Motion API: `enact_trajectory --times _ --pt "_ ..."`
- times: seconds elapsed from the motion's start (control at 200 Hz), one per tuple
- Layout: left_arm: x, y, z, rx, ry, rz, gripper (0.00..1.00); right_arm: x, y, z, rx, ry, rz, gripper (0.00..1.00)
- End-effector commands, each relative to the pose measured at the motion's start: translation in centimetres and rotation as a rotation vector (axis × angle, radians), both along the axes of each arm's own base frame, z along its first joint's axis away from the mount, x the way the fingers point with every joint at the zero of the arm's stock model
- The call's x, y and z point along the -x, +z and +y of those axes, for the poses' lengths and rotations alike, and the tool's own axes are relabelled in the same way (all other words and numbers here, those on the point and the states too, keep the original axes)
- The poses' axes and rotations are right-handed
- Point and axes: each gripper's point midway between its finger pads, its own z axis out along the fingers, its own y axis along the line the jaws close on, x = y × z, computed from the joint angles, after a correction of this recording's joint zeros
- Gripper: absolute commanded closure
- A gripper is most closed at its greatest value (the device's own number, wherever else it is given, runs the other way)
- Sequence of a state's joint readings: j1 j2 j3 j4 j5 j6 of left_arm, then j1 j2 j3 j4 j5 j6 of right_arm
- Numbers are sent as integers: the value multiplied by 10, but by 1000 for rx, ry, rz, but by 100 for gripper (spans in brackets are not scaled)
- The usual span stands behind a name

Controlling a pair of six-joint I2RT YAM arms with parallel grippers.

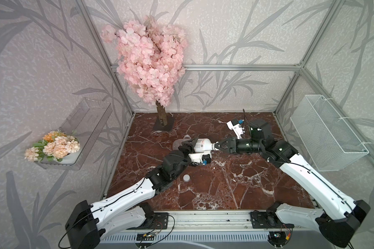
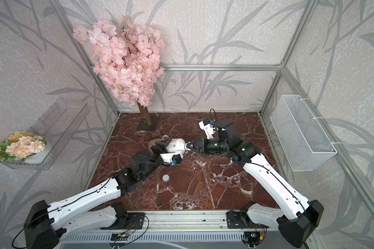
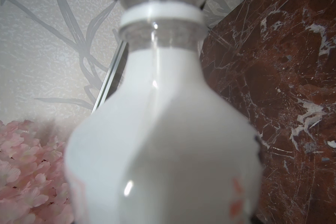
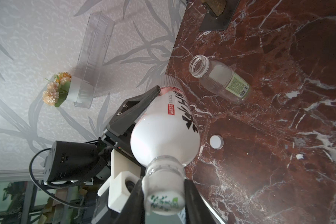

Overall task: Screw on the bottle caps
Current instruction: Screw the bottle cap onto the plastic bottle.

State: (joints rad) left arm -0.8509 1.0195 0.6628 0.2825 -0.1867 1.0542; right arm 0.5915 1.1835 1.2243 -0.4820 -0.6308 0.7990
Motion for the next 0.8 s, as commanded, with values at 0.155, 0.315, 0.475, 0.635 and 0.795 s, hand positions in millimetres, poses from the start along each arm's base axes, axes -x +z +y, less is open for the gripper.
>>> enact_trajectory --times 0.155,0.315,0.475,0.635,0.795 --pt "7 22 -13 60 -60 -66 36 13 15 14 -93 65 62 97" --pt "9 17 -9 85 -45 -19 37 12 19 10 -84 60 37 82" --pt "13 4 -5 80 -39 35 37 9 25 5 -89 46 1 58" --pt "15 -9 -1 74 -31 95 38 6 34 -2 -97 31 -44 46" --pt "19 -28 0 43 -35 170 38 6 49 -14 -101 20 -125 43"
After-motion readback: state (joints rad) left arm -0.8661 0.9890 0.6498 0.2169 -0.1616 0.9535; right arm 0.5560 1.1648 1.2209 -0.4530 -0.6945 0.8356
